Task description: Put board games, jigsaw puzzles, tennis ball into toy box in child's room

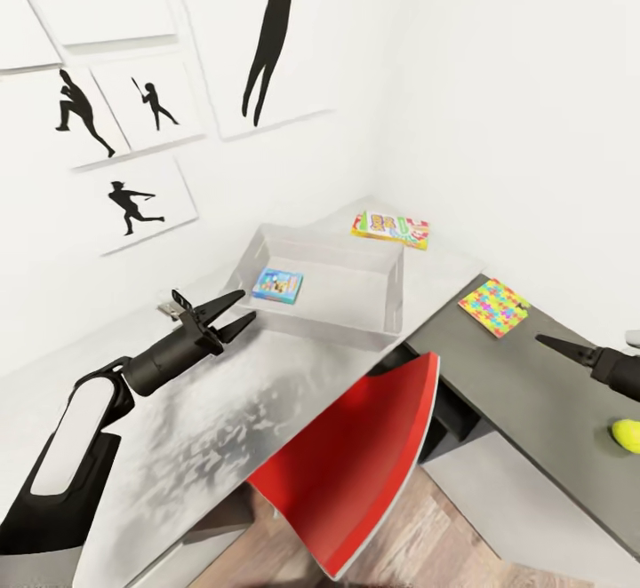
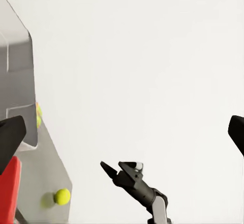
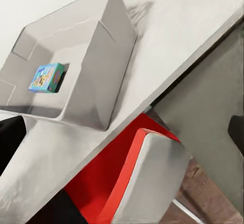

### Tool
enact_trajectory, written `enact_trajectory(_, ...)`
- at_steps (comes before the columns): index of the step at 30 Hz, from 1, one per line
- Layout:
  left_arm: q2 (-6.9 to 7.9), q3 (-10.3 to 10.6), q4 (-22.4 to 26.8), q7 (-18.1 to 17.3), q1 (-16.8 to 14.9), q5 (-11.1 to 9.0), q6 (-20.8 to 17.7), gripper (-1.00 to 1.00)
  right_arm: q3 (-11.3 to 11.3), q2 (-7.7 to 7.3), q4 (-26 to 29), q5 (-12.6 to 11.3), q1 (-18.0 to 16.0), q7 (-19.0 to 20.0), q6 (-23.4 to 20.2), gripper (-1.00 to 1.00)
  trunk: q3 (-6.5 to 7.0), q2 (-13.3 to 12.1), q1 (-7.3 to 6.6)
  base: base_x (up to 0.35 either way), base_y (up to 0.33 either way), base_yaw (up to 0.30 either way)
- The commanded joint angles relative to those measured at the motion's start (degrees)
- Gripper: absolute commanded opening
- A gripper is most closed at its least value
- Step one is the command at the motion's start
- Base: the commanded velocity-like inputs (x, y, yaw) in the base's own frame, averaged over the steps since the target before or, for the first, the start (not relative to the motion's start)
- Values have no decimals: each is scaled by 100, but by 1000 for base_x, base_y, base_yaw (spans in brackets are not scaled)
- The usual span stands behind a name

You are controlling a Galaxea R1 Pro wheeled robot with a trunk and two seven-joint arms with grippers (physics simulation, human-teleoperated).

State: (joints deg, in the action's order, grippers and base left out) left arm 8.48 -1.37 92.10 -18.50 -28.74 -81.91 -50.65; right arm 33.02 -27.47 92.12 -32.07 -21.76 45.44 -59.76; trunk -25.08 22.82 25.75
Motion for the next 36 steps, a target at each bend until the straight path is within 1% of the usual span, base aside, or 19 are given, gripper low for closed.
enact_trajectory(1, 0, -6, 0, -20, -3, 11, -26, 100, 4, 0, -1, 26, -7, 38, -24, 100, -8, 9, 3, 0, 0, -274)
enact_trajectory(4, -22, 181, 1, -35, -76, 10, -29, 100, 29, -10, -9, 34, 106, 42, -24, 100, -8, 9, 3, 0, 0, -278)
enact_trajectory(5, -22, 181, 1, -35, -76, 10, -29, 100, 29, -10, -9, 34, 106, 42, -24, 100, -8, 9, 3, 0, 0, -280)
enact_trajectory(7, -43, 320, 1, -37, -136, 10, -29, 100, 38, -13, -13, 41, 149, 37, -24, 100, -8, 9, 3, 0, 0, -282)
enact_trajectory(8, -43, 320, 1, -37, -136, 10, -29, 100, 38, -13, -13, 41, 149, 37, -24, 100, -8, 9, 3, 0, 0, -282)
enact_trajectory(10, -86, 449, 1, -22, -191, 9, -27, 100, 44, -13, -15, 45, 176, 30, -24, 100, -8, 9, 3, 0, 0, -284)
enact_trajectory(13, -117, 508, 1, -13, -218, 11, -26, 100, 47, -13, -16, 46, 186, 29, -24, 100, -8, 9, 3, 0, 0, -284)
enact_trajectory(14, -157, 564, 1, 1, -246, 12, -26, 100, 47, -13, -16, 47, 194, 29, -24, 100, -8, 9, 3, 0, 0, -285)
enact_trajectory(15, -157, 564, 1, 1, -246, 12, -26, 100, 47, -13, -16, 47, 194, 29, -24, 100, -8, 9, 3, 0, 0, -285)
enact_trajectory(17, -259, 672, 1, 26, -302, 14, -25, 100, 47, -10, -17, 52, 205, 23, -24, 100, -8, 9, 3, 0, 0, -285)
enact_trajectory(18, -259, 672, 1, 26, -302, 14, -25, 100, 47, -10, -17, 52, 205, 23, -24, 100, -8, 9, 3, 0, 0, -285)
enact_trajectory(20, -354, 766, 1, 61, -353, 15, -24, 100, 46, -6, -18, 57, 212, 10, -24, 100, -8, 9, 3, 0, 0, -286)
enact_trajectory(21, -354, 766, 1, 61, -353, 15, -24, 100, 46, -6, -18, 57, 212, 10, -24, 100, -8, 9, 3, 0, 0, -286)
enact_trajectory(23, -421, 831, 1, 98, -388, 16, -24, 100, 46, -2, -18, 58, 217, -20, -24, 100, -8, 9, 3, 0, 0, -286)
enact_trajectory(26, -464, 875, 1, 124, -410, 16, -24, 100, 46, 0, -18, 59, 220, -59, -24, 100, -8, 9, 3, 0, 0, -286)
enact_trajectory(30, -498, 907, 1, 141, -427, 17, -24, 100, 43, 2, -18, 60, 222, -96, -24, 100, -8, 9, 3, 0, 0, -286)
enact_trajectory(36, -547, 1016, 1, 159, -470, 17, -24, 100, 40, 4, -19, 60, 224, -143, -24, 100, -8, 9, 3, 0, 0, -286)
